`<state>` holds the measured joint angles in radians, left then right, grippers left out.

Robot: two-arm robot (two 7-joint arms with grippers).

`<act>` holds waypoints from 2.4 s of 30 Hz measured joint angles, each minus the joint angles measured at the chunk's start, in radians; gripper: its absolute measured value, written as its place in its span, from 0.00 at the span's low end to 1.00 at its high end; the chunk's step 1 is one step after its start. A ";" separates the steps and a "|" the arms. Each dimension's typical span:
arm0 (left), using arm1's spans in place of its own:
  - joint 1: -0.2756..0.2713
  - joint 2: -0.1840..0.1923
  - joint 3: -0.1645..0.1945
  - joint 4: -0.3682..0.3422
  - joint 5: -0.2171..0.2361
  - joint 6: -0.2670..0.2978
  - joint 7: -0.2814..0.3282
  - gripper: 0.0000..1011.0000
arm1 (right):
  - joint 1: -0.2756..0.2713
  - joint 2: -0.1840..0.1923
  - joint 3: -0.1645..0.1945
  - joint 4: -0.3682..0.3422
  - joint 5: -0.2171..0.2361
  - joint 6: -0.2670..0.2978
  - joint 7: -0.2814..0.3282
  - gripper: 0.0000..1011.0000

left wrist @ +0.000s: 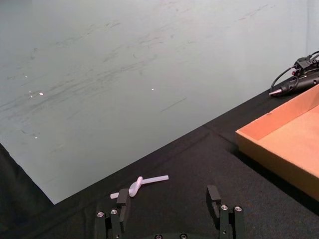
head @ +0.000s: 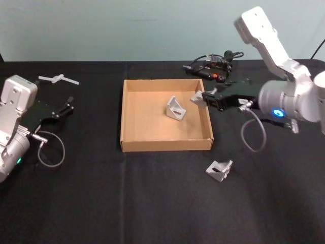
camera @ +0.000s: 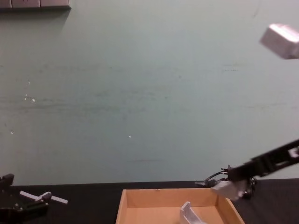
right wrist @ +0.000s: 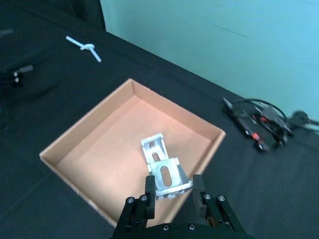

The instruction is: Use one hand to pick up the angle iron from the table and place it into the box.

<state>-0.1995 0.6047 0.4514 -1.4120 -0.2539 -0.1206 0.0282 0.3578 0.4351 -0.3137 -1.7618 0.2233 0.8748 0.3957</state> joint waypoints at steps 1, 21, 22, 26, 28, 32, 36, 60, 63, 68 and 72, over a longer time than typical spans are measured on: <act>0.000 0.000 0.000 0.000 0.000 0.000 0.000 0.99 | 0.014 -0.007 -0.009 0.017 -0.004 -0.004 0.003 0.44; 0.000 0.000 0.000 0.000 0.000 0.000 0.000 0.99 | 0.219 -0.164 -0.156 0.332 -0.081 -0.122 0.036 0.44; 0.000 0.000 0.000 0.000 0.000 0.000 0.000 0.99 | 0.225 -0.172 -0.162 0.344 -0.083 -0.125 0.039 0.44; 0.000 0.000 0.000 0.000 0.000 0.000 0.000 0.99 | 0.233 -0.188 -0.175 0.365 -0.088 -0.132 0.045 0.44; 0.000 0.000 0.000 0.000 0.000 0.000 0.000 0.99 | 0.235 -0.193 -0.186 0.373 -0.094 -0.135 0.050 0.44; 0.000 0.000 0.000 0.000 0.000 0.000 0.000 0.99 | 0.236 -0.194 -0.191 0.376 -0.096 -0.137 0.052 0.44; 0.000 0.000 0.000 0.000 0.000 0.000 0.000 0.99 | 0.236 -0.194 -0.189 0.375 -0.096 -0.137 0.052 0.44; 0.000 0.000 0.000 0.000 0.000 0.000 0.000 0.99 | 0.235 -0.193 -0.184 0.372 -0.092 -0.135 0.050 0.99; 0.000 0.000 0.000 0.000 0.000 0.000 0.000 0.99 | 0.234 -0.192 -0.183 0.370 -0.092 -0.135 0.049 0.99; 0.000 0.000 0.000 0.000 0.000 0.000 0.000 0.99 | 0.205 -0.172 -0.176 0.319 -0.093 -0.125 0.050 0.99; 0.000 0.000 0.000 0.000 0.000 0.000 0.000 0.99 | 0.164 -0.143 -0.163 0.249 -0.091 -0.103 0.051 0.99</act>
<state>-0.1995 0.6047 0.4514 -1.4120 -0.2539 -0.1205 0.0283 0.5219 0.2924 -0.4769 -1.5126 0.1319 0.7713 0.4467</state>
